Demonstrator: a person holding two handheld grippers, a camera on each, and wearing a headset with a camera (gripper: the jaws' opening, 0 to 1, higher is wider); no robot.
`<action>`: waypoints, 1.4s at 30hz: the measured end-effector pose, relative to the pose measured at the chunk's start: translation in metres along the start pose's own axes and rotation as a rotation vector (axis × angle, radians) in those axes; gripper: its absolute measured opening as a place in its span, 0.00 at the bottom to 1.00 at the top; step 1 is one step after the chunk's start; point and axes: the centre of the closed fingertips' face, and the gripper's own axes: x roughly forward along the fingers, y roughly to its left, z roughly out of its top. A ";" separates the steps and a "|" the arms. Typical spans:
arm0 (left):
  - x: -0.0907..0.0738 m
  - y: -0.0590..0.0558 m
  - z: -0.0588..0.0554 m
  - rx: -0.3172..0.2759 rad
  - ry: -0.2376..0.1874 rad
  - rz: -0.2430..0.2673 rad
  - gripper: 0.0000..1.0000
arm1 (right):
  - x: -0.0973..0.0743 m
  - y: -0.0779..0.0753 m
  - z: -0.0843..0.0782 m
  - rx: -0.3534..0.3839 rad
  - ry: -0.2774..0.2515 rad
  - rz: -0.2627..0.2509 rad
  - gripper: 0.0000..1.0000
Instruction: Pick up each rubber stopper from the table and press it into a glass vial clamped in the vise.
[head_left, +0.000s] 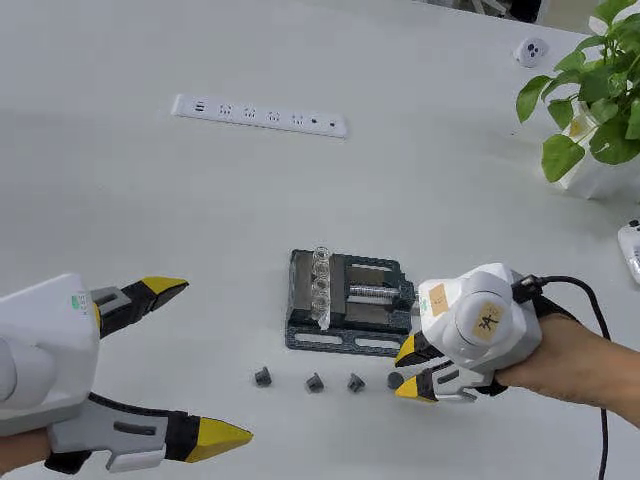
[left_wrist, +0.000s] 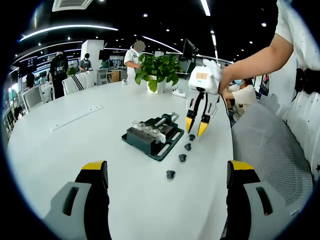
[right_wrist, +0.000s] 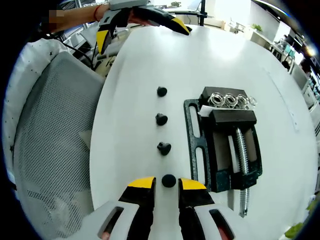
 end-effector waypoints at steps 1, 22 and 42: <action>0.000 0.000 0.000 -0.002 -0.001 0.000 0.99 | 0.001 0.001 0.000 -0.003 0.006 0.003 0.14; 0.000 -0.001 -0.002 -0.015 -0.006 -0.002 0.98 | 0.006 -0.002 -0.004 -0.068 0.058 0.010 0.08; 0.001 0.000 -0.003 -0.021 -0.006 -0.006 0.98 | 0.006 -0.001 -0.004 -0.064 0.061 0.021 0.08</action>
